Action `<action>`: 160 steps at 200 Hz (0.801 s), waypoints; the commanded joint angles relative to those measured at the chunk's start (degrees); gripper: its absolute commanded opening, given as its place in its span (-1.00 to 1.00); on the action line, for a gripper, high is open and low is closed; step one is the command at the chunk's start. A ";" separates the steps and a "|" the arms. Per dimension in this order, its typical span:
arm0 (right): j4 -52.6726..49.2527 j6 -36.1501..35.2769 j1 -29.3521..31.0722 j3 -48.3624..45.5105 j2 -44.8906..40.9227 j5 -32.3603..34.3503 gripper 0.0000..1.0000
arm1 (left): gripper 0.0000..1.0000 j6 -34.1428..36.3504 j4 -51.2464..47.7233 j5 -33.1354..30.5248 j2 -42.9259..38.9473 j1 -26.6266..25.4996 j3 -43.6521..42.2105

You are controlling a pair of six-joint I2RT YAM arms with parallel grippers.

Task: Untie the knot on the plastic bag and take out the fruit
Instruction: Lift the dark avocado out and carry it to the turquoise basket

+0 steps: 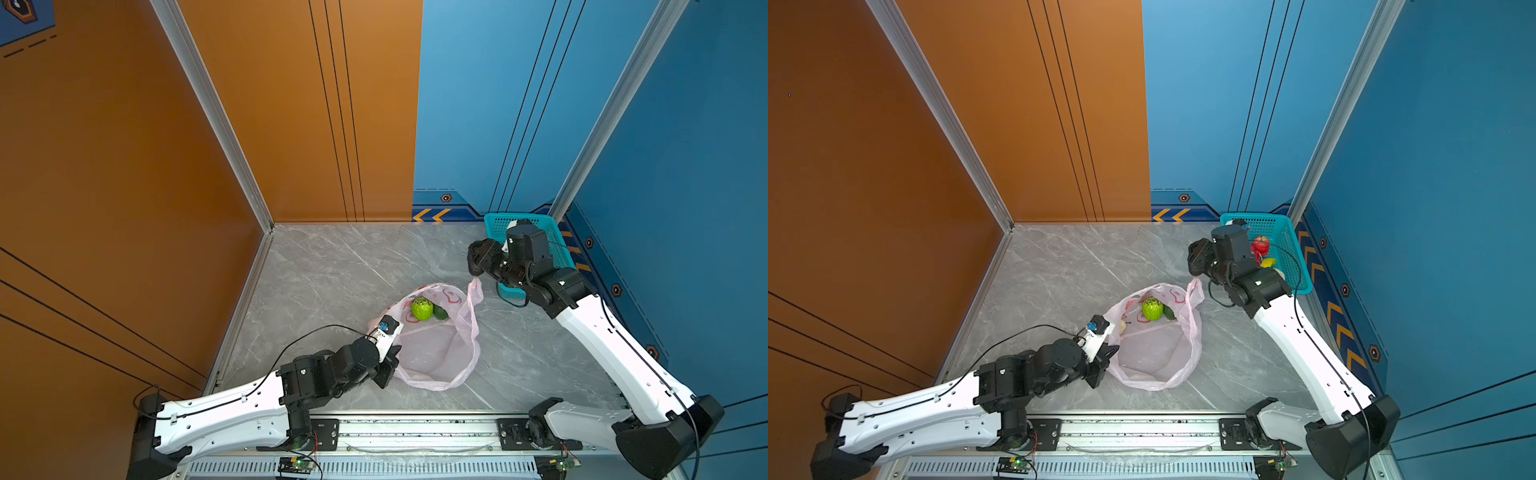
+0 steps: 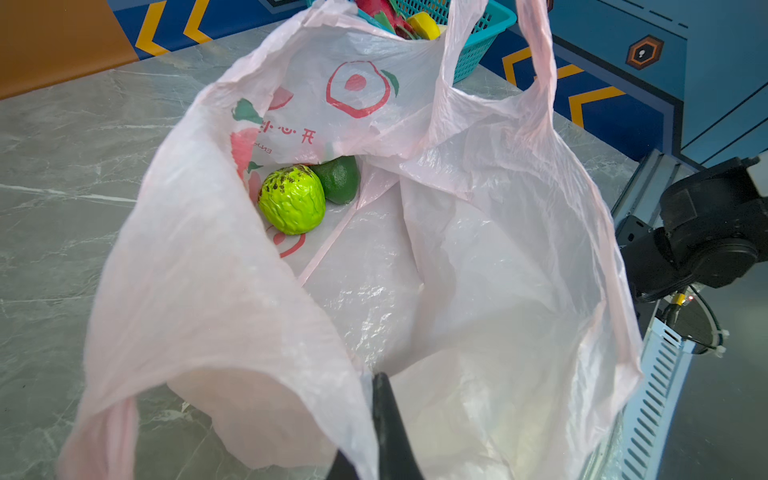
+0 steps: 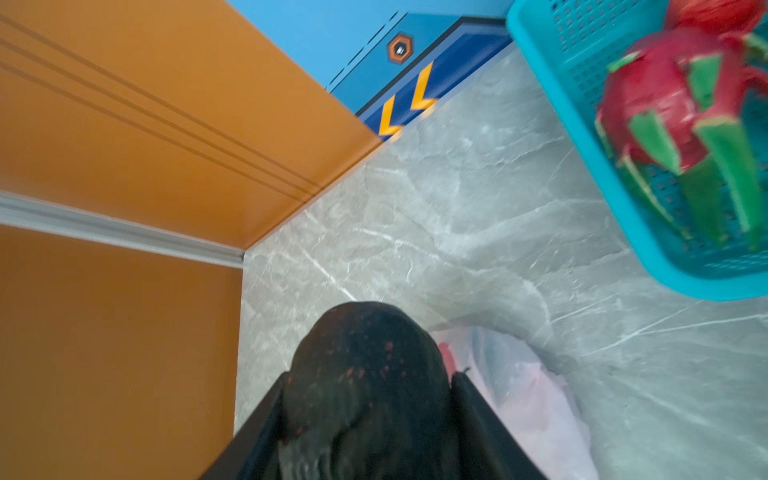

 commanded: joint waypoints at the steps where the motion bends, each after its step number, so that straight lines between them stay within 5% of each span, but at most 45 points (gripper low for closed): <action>1: -1.00 -4.03 -7.46 -1.49 -1.02 -4.78 -0.27 | -1.00 1.29 0.94 -1.37 0.29 0.02 1.47; 66: 4.08 -13.37 -27.56 -1.52 10.12 -7.56 -0.26 | -1.00 1.33 0.93 -1.01 1.64 -0.02 2.06; 160: 11.68 -18.11 -36.72 9.12 33.21 -4.82 -0.25 | -1.00 0.81 -1.88 -2.15 1.95 0.08 3.42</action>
